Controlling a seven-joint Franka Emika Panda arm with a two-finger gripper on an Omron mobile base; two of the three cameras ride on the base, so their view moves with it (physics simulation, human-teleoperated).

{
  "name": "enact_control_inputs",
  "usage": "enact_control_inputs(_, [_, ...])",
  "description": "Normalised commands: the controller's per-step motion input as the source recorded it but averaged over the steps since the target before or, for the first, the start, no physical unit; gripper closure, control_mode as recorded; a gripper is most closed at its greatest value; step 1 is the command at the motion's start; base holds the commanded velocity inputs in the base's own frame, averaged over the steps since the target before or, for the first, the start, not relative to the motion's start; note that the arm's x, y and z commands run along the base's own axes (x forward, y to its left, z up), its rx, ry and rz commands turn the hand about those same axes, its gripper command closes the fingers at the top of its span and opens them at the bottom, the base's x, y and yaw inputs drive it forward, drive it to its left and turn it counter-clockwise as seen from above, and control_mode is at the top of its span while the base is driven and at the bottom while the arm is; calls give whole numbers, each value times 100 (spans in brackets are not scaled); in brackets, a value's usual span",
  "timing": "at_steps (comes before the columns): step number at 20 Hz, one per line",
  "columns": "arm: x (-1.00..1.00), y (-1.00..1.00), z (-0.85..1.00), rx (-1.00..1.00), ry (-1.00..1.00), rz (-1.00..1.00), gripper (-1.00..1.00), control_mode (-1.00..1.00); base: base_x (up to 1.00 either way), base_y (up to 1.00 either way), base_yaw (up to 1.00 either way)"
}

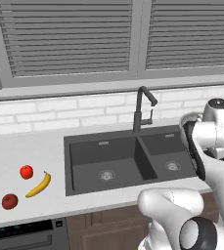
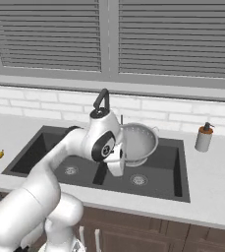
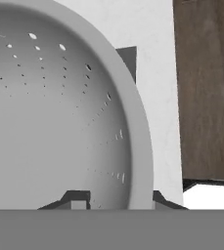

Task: Put the colander in the sink, put the banana, apple, apple in the colander, and turn on the sink faucet and pour water over the colander.

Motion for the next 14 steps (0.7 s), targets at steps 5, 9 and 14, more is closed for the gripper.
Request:
enact_control_inputs(5, [-51, 99, 0, -1, 8, 4, 100, -100, 0, 0, 0])
enact_control_inputs(9, [-17, 94, 0, 0, -3, 13, 100, -100, 0, 0, 0])
enact_control_inputs(14, [0, 100, 0, 0, 0, 9, 100, -100, 0, 0, 0])
